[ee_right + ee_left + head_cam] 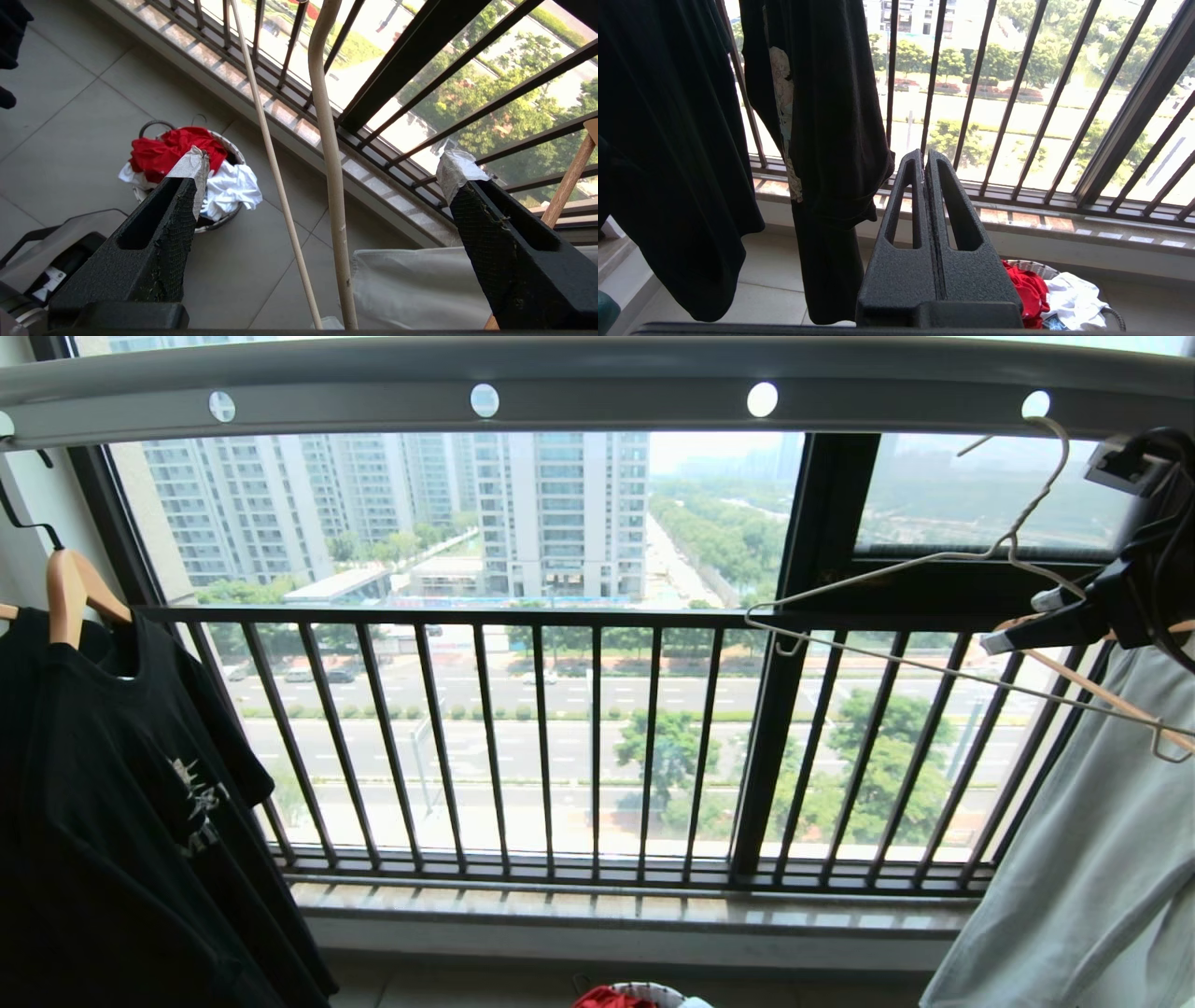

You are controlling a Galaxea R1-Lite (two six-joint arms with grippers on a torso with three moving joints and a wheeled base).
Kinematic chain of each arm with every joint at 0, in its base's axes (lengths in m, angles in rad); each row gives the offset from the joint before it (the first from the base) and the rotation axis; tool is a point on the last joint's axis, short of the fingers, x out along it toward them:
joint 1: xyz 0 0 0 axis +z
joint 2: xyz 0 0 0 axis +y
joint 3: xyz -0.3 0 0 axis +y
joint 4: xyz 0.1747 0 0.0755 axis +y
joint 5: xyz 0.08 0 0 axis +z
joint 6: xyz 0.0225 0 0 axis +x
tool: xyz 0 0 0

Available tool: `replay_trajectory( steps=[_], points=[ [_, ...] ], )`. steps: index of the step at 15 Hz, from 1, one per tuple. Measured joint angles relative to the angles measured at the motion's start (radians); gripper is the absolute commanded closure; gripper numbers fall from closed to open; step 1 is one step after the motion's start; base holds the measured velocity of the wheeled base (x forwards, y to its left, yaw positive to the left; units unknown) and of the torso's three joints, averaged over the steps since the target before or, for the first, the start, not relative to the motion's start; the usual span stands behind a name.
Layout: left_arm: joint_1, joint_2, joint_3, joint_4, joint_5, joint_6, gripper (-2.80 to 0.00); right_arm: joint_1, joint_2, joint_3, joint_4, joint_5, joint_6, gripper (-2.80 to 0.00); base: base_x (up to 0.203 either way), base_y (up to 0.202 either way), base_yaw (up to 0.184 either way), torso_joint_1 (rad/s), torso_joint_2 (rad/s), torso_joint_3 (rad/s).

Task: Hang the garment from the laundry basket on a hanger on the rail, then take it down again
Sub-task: Pick up the clothes rack on the clothesline

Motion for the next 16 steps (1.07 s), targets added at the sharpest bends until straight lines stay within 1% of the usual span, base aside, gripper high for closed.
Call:
replay_trajectory(
  steps=[7,16],
  points=[
    [0.0,0.0,0.0,0.0,0.0,0.0,0.0,0.001,0.004,0.055,-0.005,0.0,-0.007,-2.8,0.0,0.0,0.0,0.0,0.0,0.0],
    [0.0,0.0,0.0,0.0,0.0,0.0,0.0,0.008,0.017,0.07,-0.007,0.0,-0.007,-2.8,0.0,0.0,0.0,0.0,0.0,0.0]
  ],
)
